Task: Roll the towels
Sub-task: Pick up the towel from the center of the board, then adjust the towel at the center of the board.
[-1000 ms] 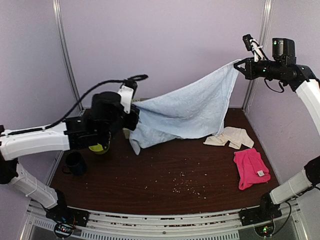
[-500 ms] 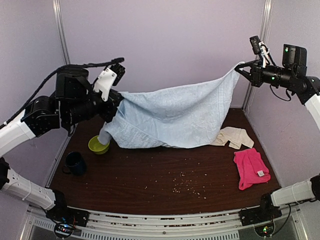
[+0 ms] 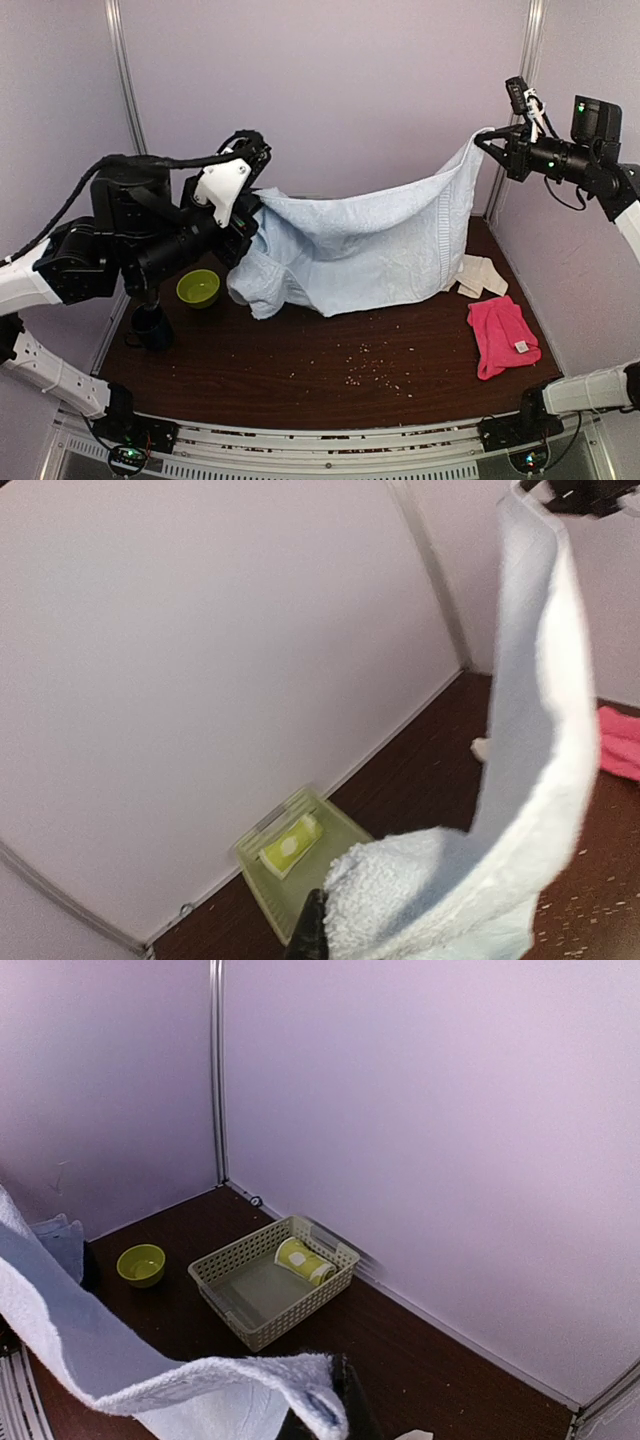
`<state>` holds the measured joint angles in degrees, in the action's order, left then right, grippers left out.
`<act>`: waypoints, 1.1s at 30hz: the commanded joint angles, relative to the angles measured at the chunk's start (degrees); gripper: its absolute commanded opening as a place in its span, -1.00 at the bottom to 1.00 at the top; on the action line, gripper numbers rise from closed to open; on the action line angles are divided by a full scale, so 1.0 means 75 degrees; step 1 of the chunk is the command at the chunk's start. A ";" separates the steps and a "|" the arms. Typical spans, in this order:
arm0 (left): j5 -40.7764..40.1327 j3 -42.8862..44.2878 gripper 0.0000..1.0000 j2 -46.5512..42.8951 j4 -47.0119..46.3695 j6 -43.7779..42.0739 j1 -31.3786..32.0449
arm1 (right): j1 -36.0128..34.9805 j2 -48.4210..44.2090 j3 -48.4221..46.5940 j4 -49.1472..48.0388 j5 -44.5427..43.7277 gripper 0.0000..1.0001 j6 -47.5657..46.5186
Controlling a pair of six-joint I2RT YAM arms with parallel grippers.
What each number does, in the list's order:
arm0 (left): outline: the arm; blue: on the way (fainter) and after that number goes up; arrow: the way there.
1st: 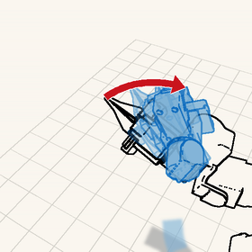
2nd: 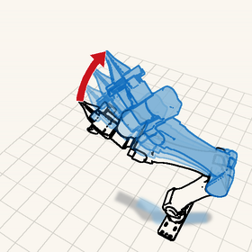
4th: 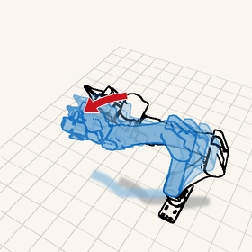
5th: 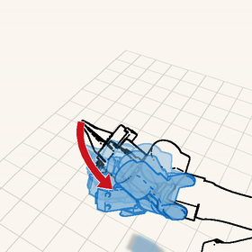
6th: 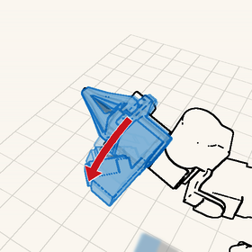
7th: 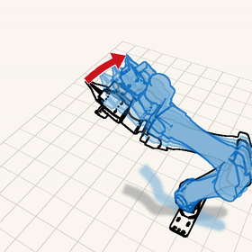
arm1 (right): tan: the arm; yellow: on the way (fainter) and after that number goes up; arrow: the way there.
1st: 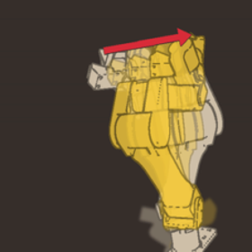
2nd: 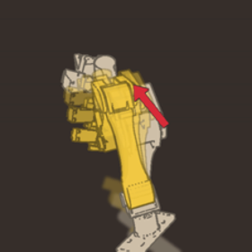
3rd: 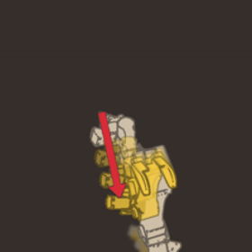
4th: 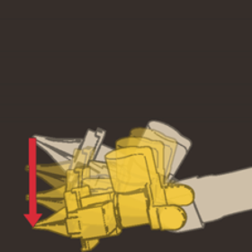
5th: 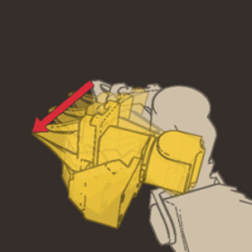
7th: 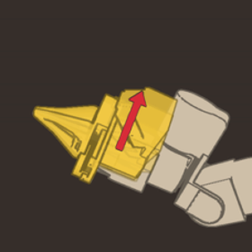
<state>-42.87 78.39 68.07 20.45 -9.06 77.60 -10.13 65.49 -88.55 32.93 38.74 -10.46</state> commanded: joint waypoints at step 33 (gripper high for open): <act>0.5485 0.1467 -1.00 -0.0797 0.3580 0.2480 -0.0121 | 0.0226 -0.1824 0.1669 0.3571 0.3364 -1.00 -0.3086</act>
<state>-24.32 86.15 64.75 46.00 0.91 75.42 -9.65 56.12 -78.67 43.09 48.29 -21.39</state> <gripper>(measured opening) 0.010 0.019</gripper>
